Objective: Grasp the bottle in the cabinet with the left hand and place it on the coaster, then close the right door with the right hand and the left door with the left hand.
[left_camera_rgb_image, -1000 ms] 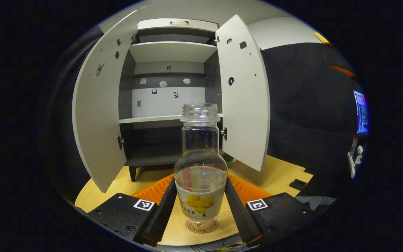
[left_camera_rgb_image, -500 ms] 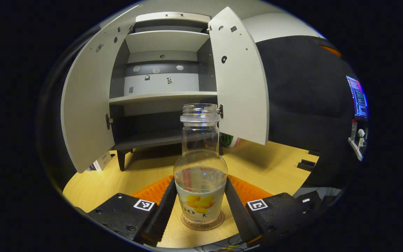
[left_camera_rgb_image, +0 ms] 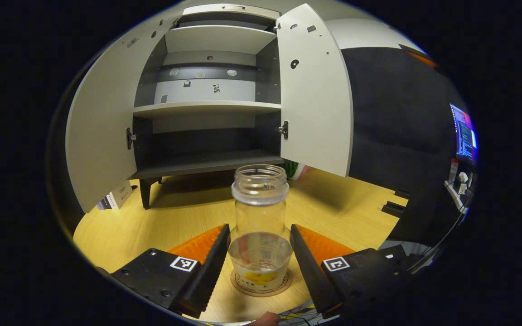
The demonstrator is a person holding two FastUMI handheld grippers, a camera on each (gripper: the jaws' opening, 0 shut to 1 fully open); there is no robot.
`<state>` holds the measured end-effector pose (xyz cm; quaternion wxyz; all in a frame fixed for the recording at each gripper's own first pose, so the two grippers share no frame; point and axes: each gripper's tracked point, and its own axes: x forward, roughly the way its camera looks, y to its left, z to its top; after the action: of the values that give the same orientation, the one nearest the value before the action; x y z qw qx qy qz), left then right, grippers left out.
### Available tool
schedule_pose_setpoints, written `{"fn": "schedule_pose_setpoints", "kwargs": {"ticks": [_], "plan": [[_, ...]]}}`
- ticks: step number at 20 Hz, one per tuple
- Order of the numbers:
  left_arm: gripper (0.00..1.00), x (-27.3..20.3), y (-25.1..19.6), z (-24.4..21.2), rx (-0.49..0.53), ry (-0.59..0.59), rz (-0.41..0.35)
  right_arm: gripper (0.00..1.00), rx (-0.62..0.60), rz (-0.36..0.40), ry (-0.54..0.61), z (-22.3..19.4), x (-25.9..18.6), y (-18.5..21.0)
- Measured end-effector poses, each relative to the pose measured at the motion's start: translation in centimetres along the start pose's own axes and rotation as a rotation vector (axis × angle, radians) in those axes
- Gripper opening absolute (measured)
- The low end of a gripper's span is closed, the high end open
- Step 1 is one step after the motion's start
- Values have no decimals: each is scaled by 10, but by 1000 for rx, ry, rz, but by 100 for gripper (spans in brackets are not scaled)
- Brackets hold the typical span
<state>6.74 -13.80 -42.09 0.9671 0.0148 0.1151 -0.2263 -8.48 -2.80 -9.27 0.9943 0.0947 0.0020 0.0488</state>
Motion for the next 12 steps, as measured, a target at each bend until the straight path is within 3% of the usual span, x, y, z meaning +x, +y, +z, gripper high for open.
{"fn": "schedule_pose_setpoints", "kwargs": {"ticks": [7, 11, 12], "plan": [[86, -22, -4, 35, 49, -8, -43, 98, 23, -41, -48, 4, 2, -2], [87, -41, -14, 61, -22, 66, -115, 98, -1, -103, -79, 14, 4, -12], [88, -45, -14, 75, -36, 56, -125, 98, -4, -116, -96, 30, 7, -29]]}}
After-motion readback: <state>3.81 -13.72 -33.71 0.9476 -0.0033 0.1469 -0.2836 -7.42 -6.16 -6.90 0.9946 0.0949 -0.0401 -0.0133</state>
